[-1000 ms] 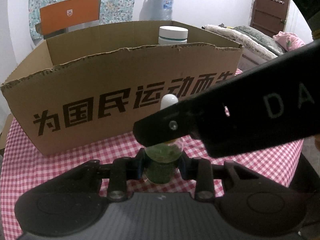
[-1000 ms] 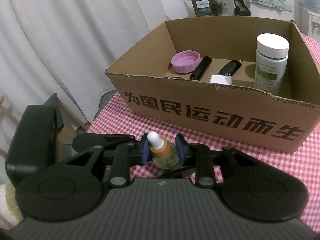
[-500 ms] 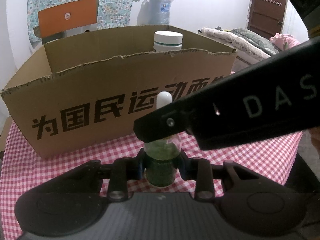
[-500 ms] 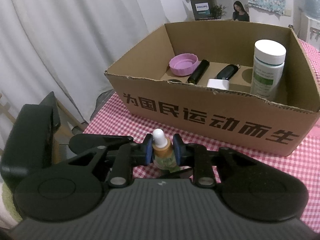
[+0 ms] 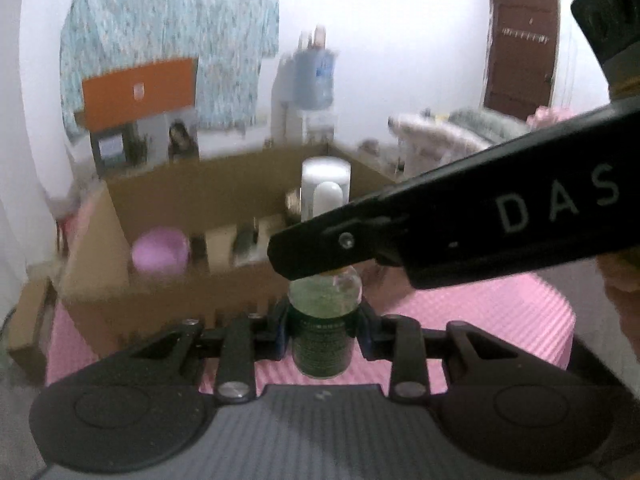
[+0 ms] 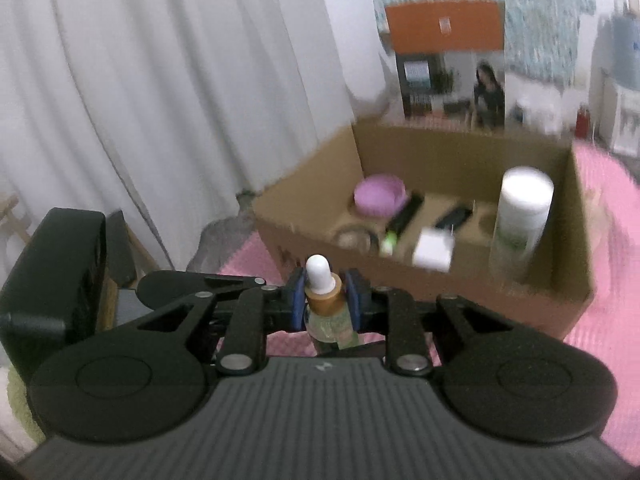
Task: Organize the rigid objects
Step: 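Lift the dropper bottle with the right tool and carry it into the box, then open the right tool to release the dropper bottle beside the white bottle, then withdraw the right tool up and away from the box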
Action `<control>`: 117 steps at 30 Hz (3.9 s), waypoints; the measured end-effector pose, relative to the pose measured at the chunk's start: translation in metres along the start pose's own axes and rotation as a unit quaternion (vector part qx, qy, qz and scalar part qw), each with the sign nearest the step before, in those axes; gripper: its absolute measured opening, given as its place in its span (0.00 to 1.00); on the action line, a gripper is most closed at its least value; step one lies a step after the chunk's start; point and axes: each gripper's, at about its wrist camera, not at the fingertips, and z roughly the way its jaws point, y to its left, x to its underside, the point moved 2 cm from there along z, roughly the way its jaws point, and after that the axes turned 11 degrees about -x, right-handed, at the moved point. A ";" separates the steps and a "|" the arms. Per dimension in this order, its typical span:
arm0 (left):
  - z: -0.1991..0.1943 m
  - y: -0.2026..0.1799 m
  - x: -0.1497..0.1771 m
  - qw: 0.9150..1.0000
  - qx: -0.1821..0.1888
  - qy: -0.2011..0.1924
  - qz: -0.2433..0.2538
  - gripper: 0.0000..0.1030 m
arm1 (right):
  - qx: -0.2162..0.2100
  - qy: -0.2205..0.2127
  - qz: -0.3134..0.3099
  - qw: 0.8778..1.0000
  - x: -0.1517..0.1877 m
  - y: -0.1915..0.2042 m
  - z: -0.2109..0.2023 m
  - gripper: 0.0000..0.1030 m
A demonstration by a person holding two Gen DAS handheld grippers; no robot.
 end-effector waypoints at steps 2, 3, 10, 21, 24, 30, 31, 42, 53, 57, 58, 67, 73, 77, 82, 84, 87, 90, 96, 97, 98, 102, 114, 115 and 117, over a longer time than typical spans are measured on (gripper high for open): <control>-0.005 0.001 -0.019 1.000 0.004 -0.020 0.000 0.33 | 0.001 -0.018 -0.010 1.000 -0.017 0.002 -0.012 0.19; -0.006 0.001 -0.029 1.000 0.007 -0.029 0.000 0.33 | 0.002 -0.026 -0.014 1.000 -0.026 0.001 -0.018 0.19; 0.029 -0.001 -0.084 0.998 0.060 -0.028 -0.020 0.33 | 0.022 -0.055 -0.015 0.998 -0.077 -0.032 -0.037 0.19; 0.109 -0.002 -0.088 0.990 0.120 0.054 -0.046 0.35 | 0.041 -0.011 0.048 0.998 -0.059 -0.120 -0.010 0.19; 0.117 -0.004 -0.083 0.989 0.119 0.072 -0.040 0.36 | 0.041 0.002 0.060 0.997 -0.045 -0.132 0.002 0.19; 0.127 -0.006 -0.070 0.988 0.116 0.101 -0.029 0.42 | 0.038 0.031 0.080 0.996 -0.030 -0.150 0.025 0.19; 0.126 -0.006 -0.068 0.987 0.115 0.105 -0.029 0.43 | 0.037 0.036 0.082 0.995 -0.029 -0.151 0.028 0.19; 0.124 -0.002 -0.064 0.988 0.108 0.111 -0.023 0.66 | 0.037 0.077 0.093 0.992 -0.030 -0.162 0.052 0.23; 0.086 0.008 -0.072 0.993 0.093 0.066 -0.029 0.86 | 0.031 0.019 0.109 0.993 -0.039 -0.156 0.030 0.44; 0.064 0.014 -0.076 0.995 0.089 0.041 -0.036 0.90 | 0.031 -0.033 0.111 0.993 -0.042 -0.144 0.000 0.52; 0.059 0.016 -0.077 0.995 0.087 0.036 -0.038 0.91 | 0.033 -0.045 0.110 0.992 -0.043 -0.141 -0.007 0.54; 0.017 0.028 -0.081 0.997 0.049 -0.002 -0.051 1.00 | 0.052 -0.124 0.101 0.986 -0.029 -0.108 -0.065 0.75; 0.000 0.026 -0.077 0.998 -0.033 0.002 -0.049 1.00 | 0.084 -0.157 0.107 0.978 -0.004 -0.088 -0.085 0.89; -0.002 0.028 -0.077 0.994 -0.086 0.029 -0.055 1.00 | 0.111 -0.155 0.114 0.975 0.010 -0.077 -0.084 0.99; -0.006 0.033 -0.077 0.988 -0.119 0.050 -0.085 1.00 | 0.147 -0.145 0.112 0.972 0.020 -0.065 -0.077 0.99; -0.008 0.034 -0.074 0.985 -0.131 0.052 -0.095 1.00 | 0.171 -0.142 0.106 0.969 0.021 -0.061 -0.073 0.99; -0.010 0.029 -0.071 0.984 -0.147 0.048 -0.086 1.00 | 0.213 -0.128 0.095 0.964 0.020 -0.056 -0.067 0.99; -0.007 0.025 -0.070 0.985 -0.155 0.053 -0.052 1.00 | 0.248 -0.112 0.083 0.959 0.022 -0.051 -0.059 0.99; -0.003 0.025 -0.064 0.984 -0.167 0.053 -0.042 1.00 | 0.301 -0.104 0.067 0.946 0.022 -0.045 -0.050 0.99; -0.002 0.028 -0.062 0.984 -0.166 0.053 -0.047 1.00 | 0.303 -0.103 0.063 0.945 0.021 -0.046 -0.049 0.99; -0.002 0.031 -0.061 0.983 -0.166 0.054 -0.052 1.00 | 0.307 -0.103 0.060 0.944 0.021 -0.046 -0.049 0.99; -0.003 0.043 -0.057 0.980 -0.170 0.065 -0.075 1.00 | 0.319 -0.098 0.050 0.941 0.026 -0.048 -0.050 0.99; 0.004 0.075 -0.040 0.969 -0.193 0.106 -0.113 1.00 | 0.232 -0.054 0.084 0.968 0.031 -0.057 0.005 0.99; 0.005 0.075 -0.040 0.969 -0.193 0.108 -0.112 1.00 | 0.228 -0.049 0.084 0.969 0.029 -0.055 0.012 0.99; 0.005 0.076 -0.038 0.969 -0.195 0.110 -0.107 1.00 | 0.225 -0.043 0.083 0.970 0.026 -0.053 0.024 0.99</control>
